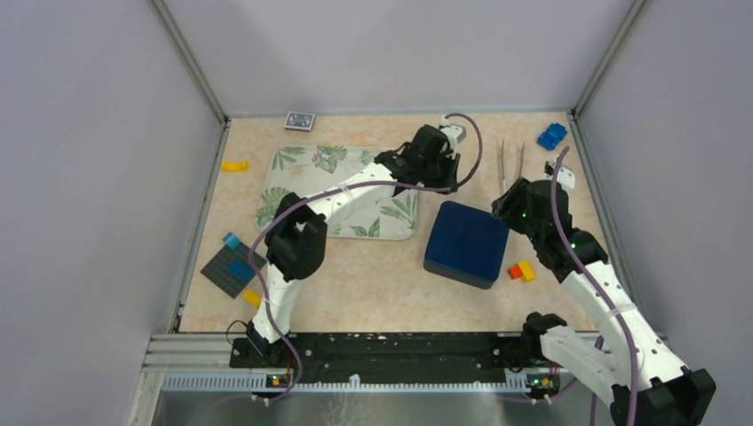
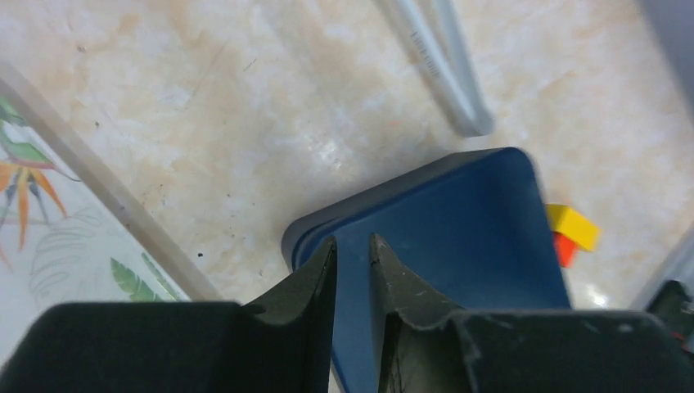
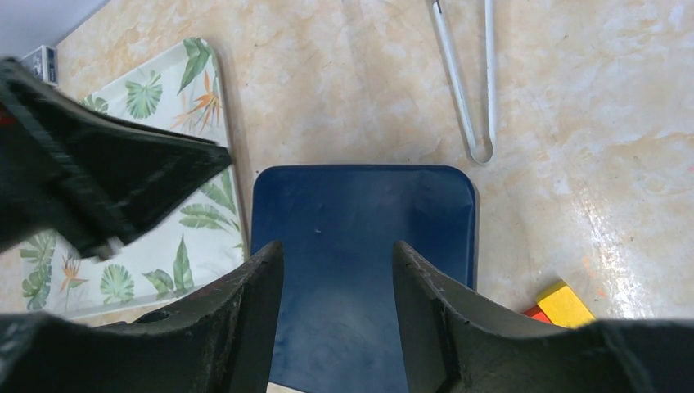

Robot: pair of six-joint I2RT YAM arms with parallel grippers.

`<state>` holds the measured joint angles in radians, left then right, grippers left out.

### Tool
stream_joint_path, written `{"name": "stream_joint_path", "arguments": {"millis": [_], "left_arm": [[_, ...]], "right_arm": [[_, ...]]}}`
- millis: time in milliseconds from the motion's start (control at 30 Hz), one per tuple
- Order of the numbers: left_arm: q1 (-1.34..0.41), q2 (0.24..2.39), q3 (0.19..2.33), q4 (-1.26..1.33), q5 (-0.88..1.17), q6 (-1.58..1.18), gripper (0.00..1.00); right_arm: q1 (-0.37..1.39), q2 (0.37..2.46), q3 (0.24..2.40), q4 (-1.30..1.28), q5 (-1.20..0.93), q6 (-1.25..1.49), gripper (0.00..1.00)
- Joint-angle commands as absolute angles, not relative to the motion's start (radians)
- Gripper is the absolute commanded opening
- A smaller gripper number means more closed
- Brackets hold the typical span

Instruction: Pack the chocolate

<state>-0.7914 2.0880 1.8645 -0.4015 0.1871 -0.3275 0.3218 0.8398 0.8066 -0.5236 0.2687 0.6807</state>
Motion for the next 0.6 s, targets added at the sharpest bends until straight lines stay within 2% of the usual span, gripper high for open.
{"name": "stream_joint_path", "arguments": {"millis": [0,167,433,567], "left_arm": [[-0.833,2.254,1.862,-0.381,0.082,-0.28,0.26],[-0.836,2.349,2.031,-0.534,0.071,-0.289,0.24],[-0.837,2.13,1.979,-0.471,0.036,-0.27,0.28],[-0.832,2.05,1.978,-0.509,-0.022,-0.266,0.3]], "right_arm": [[0.313,0.833,0.783,-0.506,0.271,0.686,0.5],[0.312,0.839,0.774,-0.528,0.266,0.685,0.51],[0.312,0.837,0.845,-0.547,0.253,0.63,0.5],[0.314,0.87,0.868,-0.536,0.124,0.557,0.49]]}}
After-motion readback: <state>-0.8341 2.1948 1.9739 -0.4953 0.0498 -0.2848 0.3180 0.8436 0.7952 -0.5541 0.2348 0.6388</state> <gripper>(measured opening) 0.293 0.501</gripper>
